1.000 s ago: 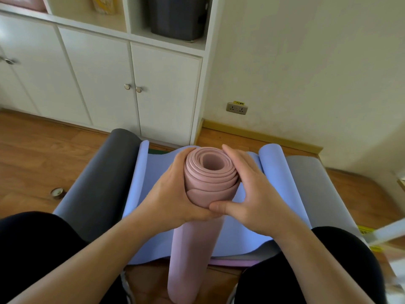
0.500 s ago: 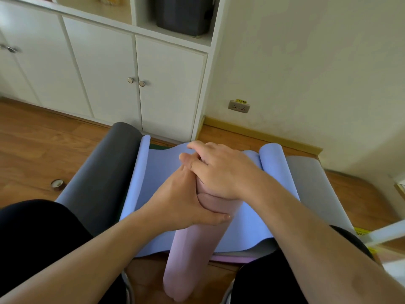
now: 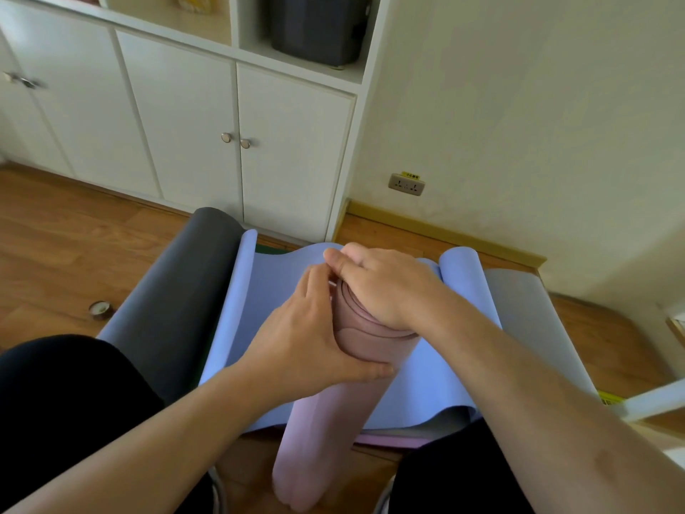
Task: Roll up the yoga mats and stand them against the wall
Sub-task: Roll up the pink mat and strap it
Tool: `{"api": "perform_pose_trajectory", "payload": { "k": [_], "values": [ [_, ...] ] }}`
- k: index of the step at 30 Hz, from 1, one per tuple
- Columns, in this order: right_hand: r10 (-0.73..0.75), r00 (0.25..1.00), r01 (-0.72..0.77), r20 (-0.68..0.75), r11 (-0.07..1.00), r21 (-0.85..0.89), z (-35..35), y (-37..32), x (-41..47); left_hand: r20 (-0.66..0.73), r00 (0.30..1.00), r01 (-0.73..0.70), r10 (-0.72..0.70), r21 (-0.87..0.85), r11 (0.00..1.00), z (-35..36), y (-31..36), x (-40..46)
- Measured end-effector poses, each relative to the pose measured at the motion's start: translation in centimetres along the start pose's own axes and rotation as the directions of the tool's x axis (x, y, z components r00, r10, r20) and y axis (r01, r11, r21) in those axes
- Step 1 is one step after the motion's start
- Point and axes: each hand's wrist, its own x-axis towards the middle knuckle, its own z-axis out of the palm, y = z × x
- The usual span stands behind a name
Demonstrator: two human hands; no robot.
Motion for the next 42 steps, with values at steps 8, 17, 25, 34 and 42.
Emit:
{"api": "perform_pose_trajectory", "payload": {
  "k": [8,17,25,34,42],
  "values": [
    [0.053,0.998,-0.053,-0.028,0.999,0.006,0.1,-0.2,0.2,-0.191,0.981,-0.018,0.013,-0.024,1.0,0.5,-0.3,-1.5],
    [0.068,0.997,-0.068,-0.038,0.998,0.007,-0.2,-0.3,0.4,-0.254,0.951,-0.195,0.178,-0.041,0.98,1.2,-0.6,-1.8],
    [0.05,0.999,-0.05,-0.006,0.999,-0.003,-0.6,-0.8,0.5,-0.277,0.921,-0.296,0.272,-0.049,0.954,0.6,-1.1,-1.4],
    [0.07,0.997,-0.07,-0.034,0.998,0.003,-1.8,-0.6,-0.7,-0.293,0.913,-0.344,0.283,-0.182,0.921,-0.3,0.6,-1.5],
    [0.154,0.986,-0.152,-0.066,0.988,0.024,0.0,0.3,-2.6,-0.146,0.958,-0.279,0.246,-0.289,0.916,-0.5,-0.2,-1.9]
  ]
}}
